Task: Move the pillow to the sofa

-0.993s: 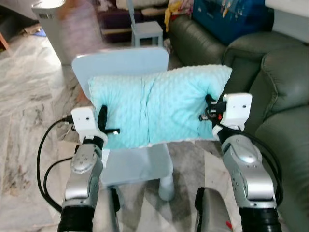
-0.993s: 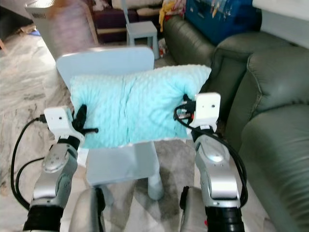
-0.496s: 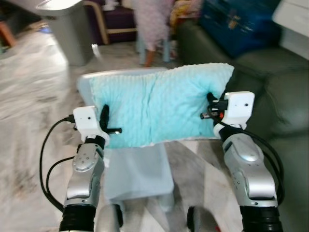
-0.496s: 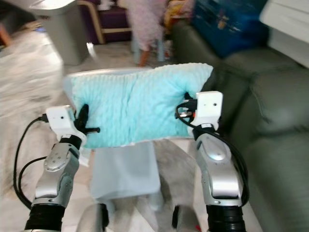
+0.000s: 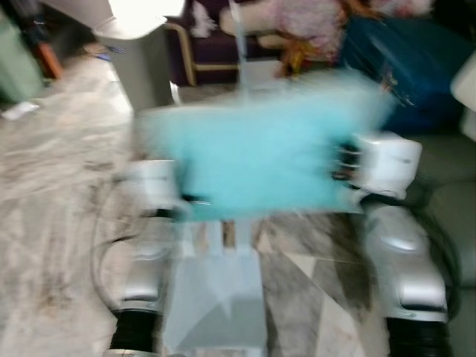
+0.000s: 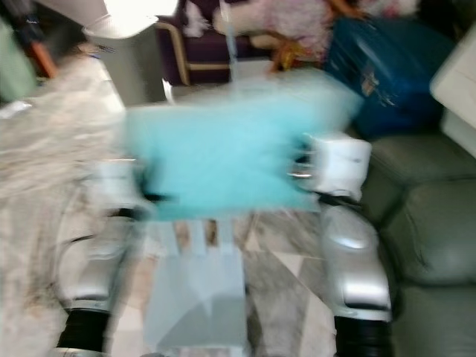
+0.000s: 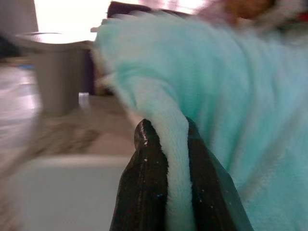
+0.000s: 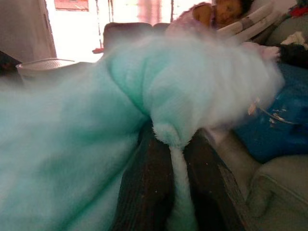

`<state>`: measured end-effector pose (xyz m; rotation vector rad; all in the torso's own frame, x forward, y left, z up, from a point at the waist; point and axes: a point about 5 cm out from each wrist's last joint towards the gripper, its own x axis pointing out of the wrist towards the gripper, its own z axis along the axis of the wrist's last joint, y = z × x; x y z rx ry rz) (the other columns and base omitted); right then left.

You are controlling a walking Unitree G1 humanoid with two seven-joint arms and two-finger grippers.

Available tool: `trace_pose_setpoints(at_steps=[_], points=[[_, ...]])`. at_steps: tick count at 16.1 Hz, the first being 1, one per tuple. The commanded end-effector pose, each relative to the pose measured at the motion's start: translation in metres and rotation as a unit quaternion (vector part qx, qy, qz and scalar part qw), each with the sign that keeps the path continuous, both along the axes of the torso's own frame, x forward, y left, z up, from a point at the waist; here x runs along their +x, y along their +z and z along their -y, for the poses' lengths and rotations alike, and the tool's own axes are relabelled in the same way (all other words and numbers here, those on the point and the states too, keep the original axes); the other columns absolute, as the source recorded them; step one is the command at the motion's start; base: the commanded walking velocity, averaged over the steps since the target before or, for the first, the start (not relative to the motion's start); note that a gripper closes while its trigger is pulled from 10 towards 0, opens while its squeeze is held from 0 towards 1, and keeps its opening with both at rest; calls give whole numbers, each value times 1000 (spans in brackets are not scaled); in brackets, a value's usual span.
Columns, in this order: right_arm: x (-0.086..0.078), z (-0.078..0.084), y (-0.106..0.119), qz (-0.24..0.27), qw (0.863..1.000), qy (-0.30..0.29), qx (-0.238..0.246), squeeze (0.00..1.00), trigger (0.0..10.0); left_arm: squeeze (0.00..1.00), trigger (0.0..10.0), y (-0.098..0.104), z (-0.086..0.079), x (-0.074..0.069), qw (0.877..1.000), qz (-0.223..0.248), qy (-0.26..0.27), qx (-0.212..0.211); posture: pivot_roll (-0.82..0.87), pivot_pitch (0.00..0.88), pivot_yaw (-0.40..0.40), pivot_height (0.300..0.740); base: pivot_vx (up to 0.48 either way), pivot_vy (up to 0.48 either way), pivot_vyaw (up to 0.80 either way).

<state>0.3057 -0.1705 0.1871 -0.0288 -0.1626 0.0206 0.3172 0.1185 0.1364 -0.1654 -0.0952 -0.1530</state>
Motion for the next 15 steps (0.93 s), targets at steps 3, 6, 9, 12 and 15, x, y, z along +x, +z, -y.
trace_pose_setpoints(at_steps=[3, 6, 9, 12, 15], points=[[2, -27, 13, 24, 999, 46, 3, 0, 10000, 0, 10000, -4, -32, -2, 999, -8, 48, 11, -214, 0, 33, 740, 0, 0, 0], [2, -26, 14, 25, 999, 46, 4, 0, 10000, 0, 10000, -6, -30, -2, 999, -18, 44, 6, -213, 0, 32, 740, 0, 0, 0], [2, -27, 14, 25, 999, 46, 4, 0, 10000, 0, 10000, -9, -25, -2, 999, -33, 33, 28, -212, 0, 33, 740, 0, 0, 0], [2, -27, 14, 23, 999, 47, 5, 0, 10000, 0, 10000, -10, -23, -1, 998, -44, 36, 26, -212, 0, 32, 740, 0, 0, 0], [1, -29, 13, 22, 998, 50, 5, 0, 10000, 0, 10000, -12, -24, 0, 997, -66, 44, 7, -212, 0, 30, 740, 0, 0, 0]])
